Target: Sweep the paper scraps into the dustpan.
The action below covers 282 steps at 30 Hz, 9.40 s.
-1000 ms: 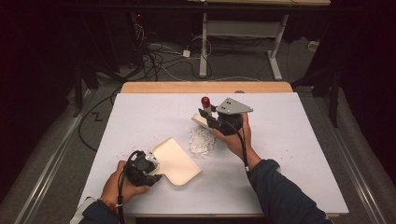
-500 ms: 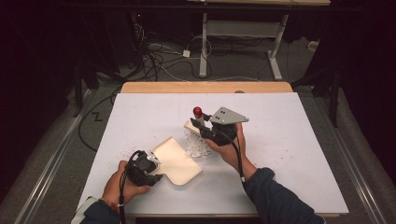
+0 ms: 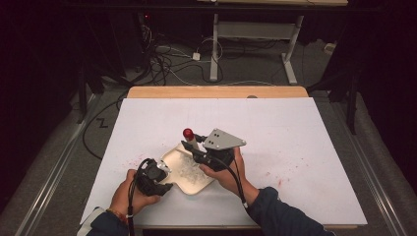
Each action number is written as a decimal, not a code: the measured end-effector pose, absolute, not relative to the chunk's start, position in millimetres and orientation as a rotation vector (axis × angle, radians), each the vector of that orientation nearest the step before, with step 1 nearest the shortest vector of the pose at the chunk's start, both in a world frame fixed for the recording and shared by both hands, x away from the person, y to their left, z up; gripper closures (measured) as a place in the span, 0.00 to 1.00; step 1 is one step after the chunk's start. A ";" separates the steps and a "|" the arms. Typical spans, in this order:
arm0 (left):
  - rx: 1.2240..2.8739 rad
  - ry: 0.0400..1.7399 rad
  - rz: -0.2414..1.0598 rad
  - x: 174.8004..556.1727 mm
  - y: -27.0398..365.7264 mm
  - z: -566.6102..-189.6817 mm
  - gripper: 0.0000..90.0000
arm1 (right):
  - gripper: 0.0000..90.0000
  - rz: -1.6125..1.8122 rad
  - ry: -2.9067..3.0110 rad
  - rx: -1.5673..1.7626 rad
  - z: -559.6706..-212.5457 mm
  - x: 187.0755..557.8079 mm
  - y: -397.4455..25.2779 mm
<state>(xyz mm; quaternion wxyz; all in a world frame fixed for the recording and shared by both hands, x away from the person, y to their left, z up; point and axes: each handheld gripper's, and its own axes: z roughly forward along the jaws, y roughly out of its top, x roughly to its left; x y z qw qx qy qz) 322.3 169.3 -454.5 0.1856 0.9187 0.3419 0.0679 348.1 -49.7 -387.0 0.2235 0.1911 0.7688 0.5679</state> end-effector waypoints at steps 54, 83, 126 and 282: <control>2.545 1.019 0.133 321.3 190.1 -455.1 0.70 | 0.77 1.438 2.071 0.571 -380.2 401.7 -62.3; 2.594 0.998 0.124 319.2 195.8 -451.7 0.70 | 0.77 1.536 2.169 0.423 -345.0 347.9 -117.4; 2.700 0.920 0.133 311.1 181.9 -450.2 0.70 | 0.78 1.665 2.175 0.478 -338.1 322.0 -132.3; 2.718 0.898 0.124 310.1 175.7 -450.4 0.70 | 0.77 1.510 2.124 0.548 -382.0 308.9 -85.4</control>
